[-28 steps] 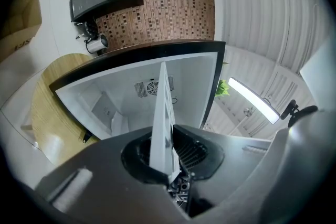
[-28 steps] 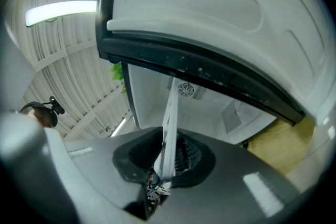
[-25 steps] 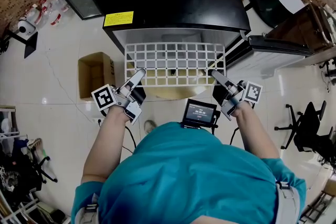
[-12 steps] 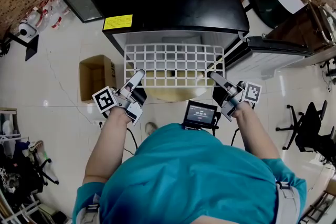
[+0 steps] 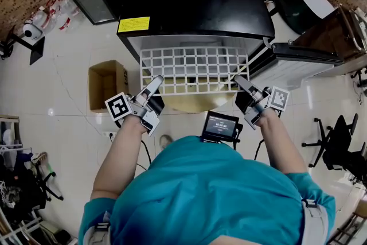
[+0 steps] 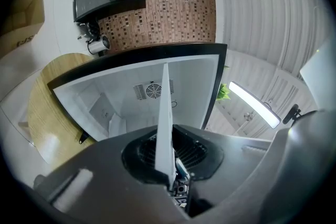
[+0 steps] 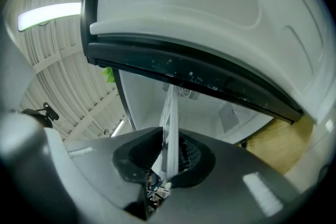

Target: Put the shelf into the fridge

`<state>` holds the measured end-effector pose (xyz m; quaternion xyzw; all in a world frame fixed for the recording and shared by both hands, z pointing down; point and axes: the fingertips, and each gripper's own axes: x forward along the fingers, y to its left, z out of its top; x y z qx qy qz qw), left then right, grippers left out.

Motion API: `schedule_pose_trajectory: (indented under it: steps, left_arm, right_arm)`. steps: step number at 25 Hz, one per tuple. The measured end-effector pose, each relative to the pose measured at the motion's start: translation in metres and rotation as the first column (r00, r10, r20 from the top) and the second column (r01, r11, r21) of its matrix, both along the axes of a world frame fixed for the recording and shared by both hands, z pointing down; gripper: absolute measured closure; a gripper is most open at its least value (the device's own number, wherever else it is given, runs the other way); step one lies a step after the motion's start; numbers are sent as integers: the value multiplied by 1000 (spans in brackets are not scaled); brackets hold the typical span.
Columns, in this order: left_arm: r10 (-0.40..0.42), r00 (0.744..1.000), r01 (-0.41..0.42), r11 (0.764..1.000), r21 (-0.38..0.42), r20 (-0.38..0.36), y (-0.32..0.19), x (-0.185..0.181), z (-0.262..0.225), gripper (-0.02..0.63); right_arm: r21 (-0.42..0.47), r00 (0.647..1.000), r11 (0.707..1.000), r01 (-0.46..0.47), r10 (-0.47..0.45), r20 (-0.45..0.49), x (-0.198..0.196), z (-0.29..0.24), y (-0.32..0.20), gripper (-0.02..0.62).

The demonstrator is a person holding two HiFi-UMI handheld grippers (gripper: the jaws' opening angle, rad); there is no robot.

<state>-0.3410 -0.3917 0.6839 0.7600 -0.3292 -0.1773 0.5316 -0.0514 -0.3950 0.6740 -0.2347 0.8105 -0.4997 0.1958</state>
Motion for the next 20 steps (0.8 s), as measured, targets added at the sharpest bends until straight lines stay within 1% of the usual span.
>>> schedule_pose_trajectory:
  steps: [1, 2, 5, 7, 8, 10, 11, 12, 14, 16, 20]
  left_arm:
    - [-14, 1000, 14, 999, -44, 1, 2, -1, 6, 574]
    - [-20, 1000, 20, 998, -63, -4, 3, -2, 9, 574]
    - [-17, 999, 16, 998, -53, -27, 4, 1, 9, 574]
    - [-18, 999, 16, 999, -46, -27, 4, 1, 7, 574]
    - [-16, 1000, 15, 999, -30, -21, 3, 1, 4, 574]
    - [7, 1000, -5, 999, 53, -30, 0, 5, -7, 574]
    - [12, 999, -9, 997, 70, -39, -1, 6, -8, 574]
    - [11, 999, -8, 998, 61, -52, -1, 6, -5, 574]
    - [-4, 996, 3, 1000, -8, -86, 1, 6, 8, 574]
    - [-9, 993, 5, 999, -39, -115, 1, 7, 12, 574]
    - [-15, 996, 8, 996, -90, -86, 3, 5, 8, 574]
  right_arm:
    - [-5, 1000, 1000, -4, 4, 1, 0, 1, -1, 558]
    - [-8, 1000, 1000, -8, 8, 1, 1, 2, -2, 560]
    - [-6, 1000, 1000, -15, 15, -6, 2, 4, -3, 560]
    - [-7, 1000, 1000, -18, 18, 2, 1, 3, -3, 560]
    - [-11, 1000, 1000, -24, 24, 13, 1, 2, -3, 560]
    - [-22, 998, 999, -41, 42, 41, 2, 2, -4, 563]
    - [-28, 998, 998, -49, 50, 50, 2, 2, -4, 564]
    - [-32, 997, 998, -53, 55, 52, 3, 3, -5, 565]
    - [-34, 997, 998, -54, 56, 49, 3, 3, -5, 565]
    - [-29, 998, 998, -50, 51, 46, 3, 1, -5, 565]
    - [-20, 997, 999, -45, 47, 64, 1, 1, 1, 563]
